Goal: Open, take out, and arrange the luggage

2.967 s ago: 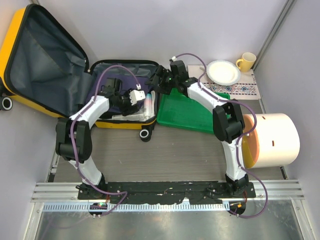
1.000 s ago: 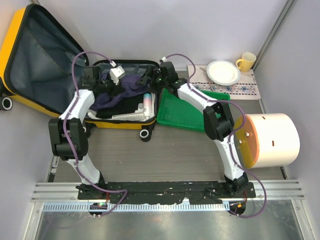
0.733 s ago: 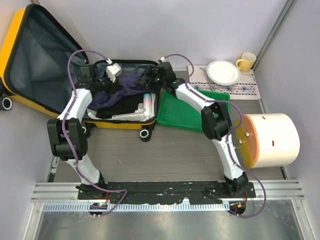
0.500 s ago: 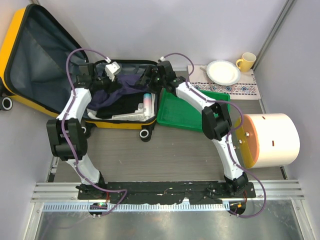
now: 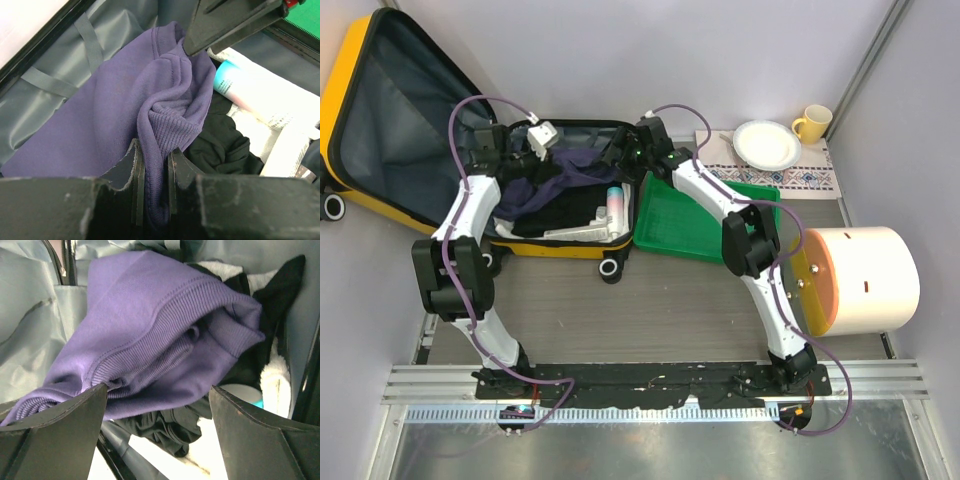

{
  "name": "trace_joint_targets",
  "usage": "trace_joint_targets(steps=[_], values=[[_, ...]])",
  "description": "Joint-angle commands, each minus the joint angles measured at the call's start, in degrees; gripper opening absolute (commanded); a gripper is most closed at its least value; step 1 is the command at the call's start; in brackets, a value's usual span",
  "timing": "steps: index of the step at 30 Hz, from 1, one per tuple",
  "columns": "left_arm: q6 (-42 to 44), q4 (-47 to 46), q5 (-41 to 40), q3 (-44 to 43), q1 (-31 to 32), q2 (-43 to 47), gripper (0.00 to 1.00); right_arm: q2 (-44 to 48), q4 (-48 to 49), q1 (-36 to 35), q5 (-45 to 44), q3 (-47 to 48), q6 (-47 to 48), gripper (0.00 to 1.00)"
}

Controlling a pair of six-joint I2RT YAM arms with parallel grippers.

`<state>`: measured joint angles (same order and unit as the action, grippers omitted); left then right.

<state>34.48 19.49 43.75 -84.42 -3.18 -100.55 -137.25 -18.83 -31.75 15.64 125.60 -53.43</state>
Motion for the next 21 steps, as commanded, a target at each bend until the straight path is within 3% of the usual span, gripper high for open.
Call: trace_joint_targets(steps=[1, 16, 21], values=[[-1.43, -3.22, 0.9, -2.94, -1.48, 1.5, 0.0, -3.19, 3.27, 1.07, -1.75, 3.95, -0.28, 0.89], [-7.06, -7.44, -0.77, -5.22, -3.94, 0.36, 0.0, 4.09, 2.57, 1.07, -1.84, -2.73, 4.82, 0.89], [-7.41, -7.09, 0.2, -5.67, -4.29, 0.18, 0.0, 2.09, 3.27, 1.07, -2.98, -1.24, 5.09, 0.89]])
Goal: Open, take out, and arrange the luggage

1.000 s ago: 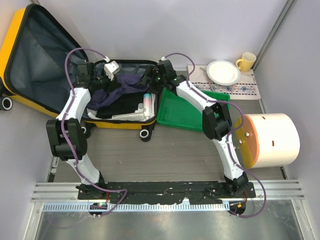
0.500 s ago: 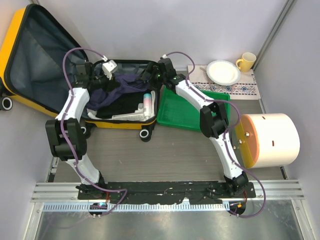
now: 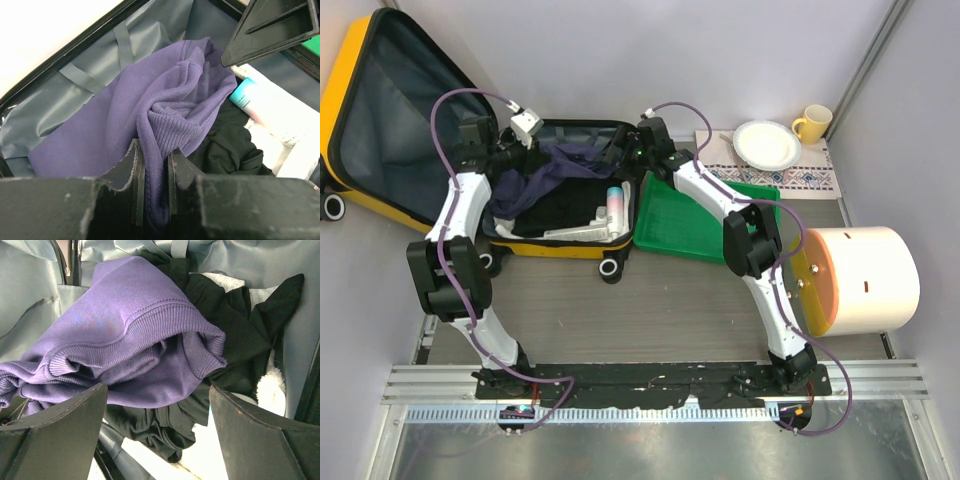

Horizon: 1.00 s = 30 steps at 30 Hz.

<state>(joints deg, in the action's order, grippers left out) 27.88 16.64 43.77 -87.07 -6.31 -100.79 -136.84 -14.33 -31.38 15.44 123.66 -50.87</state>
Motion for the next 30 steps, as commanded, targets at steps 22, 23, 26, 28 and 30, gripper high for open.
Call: trace_joint_targets(steps=[22, 23, 26, 28, 30], values=[[-0.63, -4.15, 0.18, -2.14, -2.04, 1.65, 0.0, -1.07, -3.69, 0.09, -5.15, 0.81, 5.25, 0.9], [-0.63, -4.25, 0.18, -2.66, -2.04, 1.48, 0.0, -0.37, -3.69, -0.17, -5.59, -1.12, 5.52, 0.91], [-0.63, -3.99, 0.61, -3.37, -2.22, 0.77, 0.0, 1.31, -3.43, -0.62, -5.95, -2.63, 6.4, 0.91], [-0.28, -3.99, 0.7, -3.37, -2.22, 0.86, 0.0, 1.57, -4.04, -0.53, -5.77, -2.37, 6.57, 0.91], [-0.28, -3.9, 0.7, -3.55, -2.22, 0.86, 0.0, 1.75, -4.04, -0.53, -5.6, -2.63, 7.19, 0.9]])
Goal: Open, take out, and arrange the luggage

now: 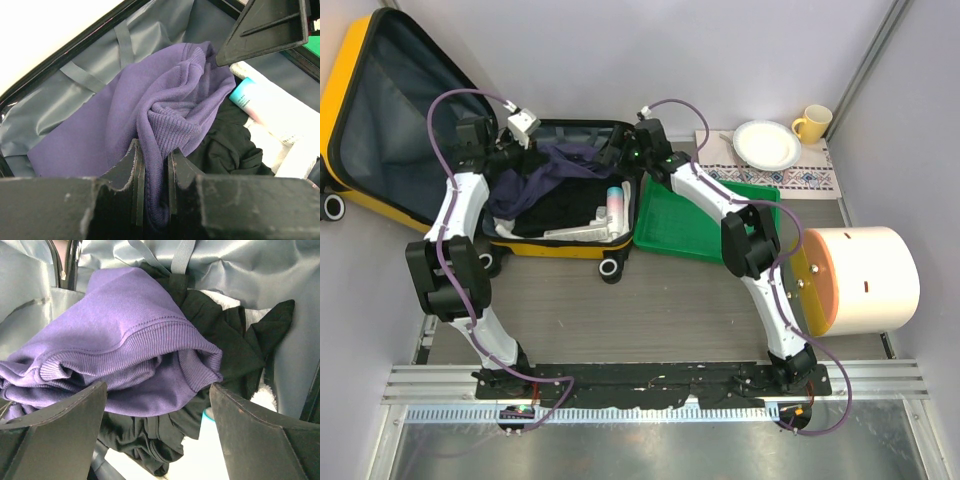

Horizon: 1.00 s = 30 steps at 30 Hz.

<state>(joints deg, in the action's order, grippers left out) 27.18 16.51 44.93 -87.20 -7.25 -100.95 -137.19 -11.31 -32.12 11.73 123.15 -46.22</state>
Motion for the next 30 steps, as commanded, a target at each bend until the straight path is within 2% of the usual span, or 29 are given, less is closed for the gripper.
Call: trace_joint_targets(steps=[1, 3, 11, 15, 18, 21, 30], values=[[0.42, -3.77, -0.45, -3.42, -1.37, 1.1, 0.0, 2.01, -7.06, 0.21, -2.32, -2.39, 2.19, 0.88], [-0.19, -4.12, -0.54, -3.33, -1.45, 1.19, 0.0, 1.13, -7.15, 0.21, -1.97, -2.74, 0.87, 0.83], [-1.43, -5.0, -0.36, -3.77, -2.25, 1.45, 0.0, -2.82, -9.59, 0.13, -3.02, 3.84, -1.07, 0.77], [-1.95, -5.79, -0.46, -3.86, -2.86, 1.37, 0.0, -1.86, -10.75, -0.14, -4.08, 3.59, -0.37, 0.82], [-0.73, -4.92, 0.86, -3.51, -3.04, 1.8, 0.0, -1.33, -9.09, -0.22, -4.26, 2.62, -0.45, 0.83], [-0.55, -5.09, 1.65, -2.1, -3.04, 2.77, 0.0, -2.03, -5.75, -0.31, -3.9, 3.58, -0.37, 0.74], [-0.11, -3.25, 3.05, -3.33, -3.92, 3.04, 0.0, -6.51, -4.25, -1.28, -5.4, 7.98, -1.86, 0.7]])
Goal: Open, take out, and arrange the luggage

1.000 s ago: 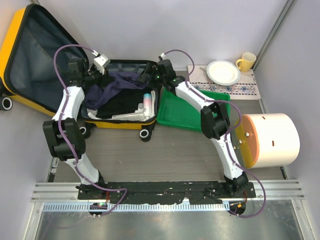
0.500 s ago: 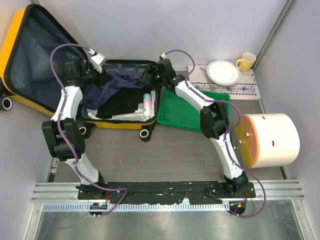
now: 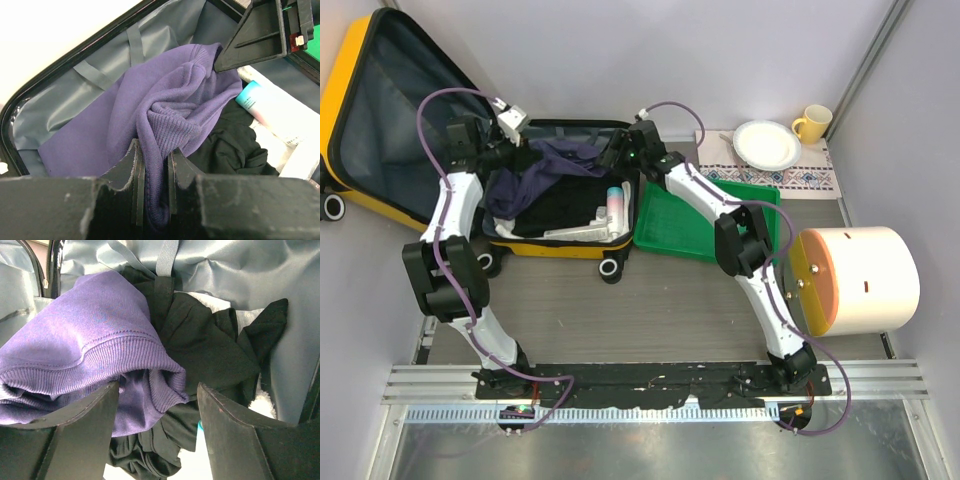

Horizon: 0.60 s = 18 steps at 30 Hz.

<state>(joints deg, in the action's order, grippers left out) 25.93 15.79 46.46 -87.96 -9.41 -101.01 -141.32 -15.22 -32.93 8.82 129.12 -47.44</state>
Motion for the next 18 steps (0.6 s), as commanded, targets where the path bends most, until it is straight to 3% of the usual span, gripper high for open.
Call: trace_joint_targets(steps=[1, 2, 4, 5, 8, 9, 18], values=[[1.49, -2.0, 1.88, -2.65, -1.84, 3.19, 0.0, -2.73, 0.1, -0.47, -2.49, 2.88, -0.72, 0.68], [2.88, -1.3, 2.58, -2.39, -1.75, 3.54, 0.0, -3.35, 0.8, -0.47, -2.67, 3.5, -0.64, 0.66], [3.77, 0.11, 4.16, -1.34, -1.67, 4.24, 0.0, -3.61, 1.07, -0.47, -2.67, 5.86, -0.11, 0.51], [5.43, 0.9, 4.95, -1.16, -1.75, 4.77, 0.0, -3.18, 1.6, -0.47, -2.41, 6.4, 1.2, 0.34], [8.25, 6.7, 7.59, -1.25, -1.23, 6.17, 0.0, -1.34, 2.56, 0.05, -2.23, 6.67, 3.05, 0.14], [9.21, 8.62, 8.2, -1.16, -0.62, 6.7, 0.0, 0.15, 2.65, 0.23, -2.31, 6.58, 4.62, 0.01], [9.75, 12.59, 10.85, 0.69, 7.63, 12.24, 0.0, 10.0, 0.72, 2.95, -2.14, 2.2, 10.96, 0.01]])
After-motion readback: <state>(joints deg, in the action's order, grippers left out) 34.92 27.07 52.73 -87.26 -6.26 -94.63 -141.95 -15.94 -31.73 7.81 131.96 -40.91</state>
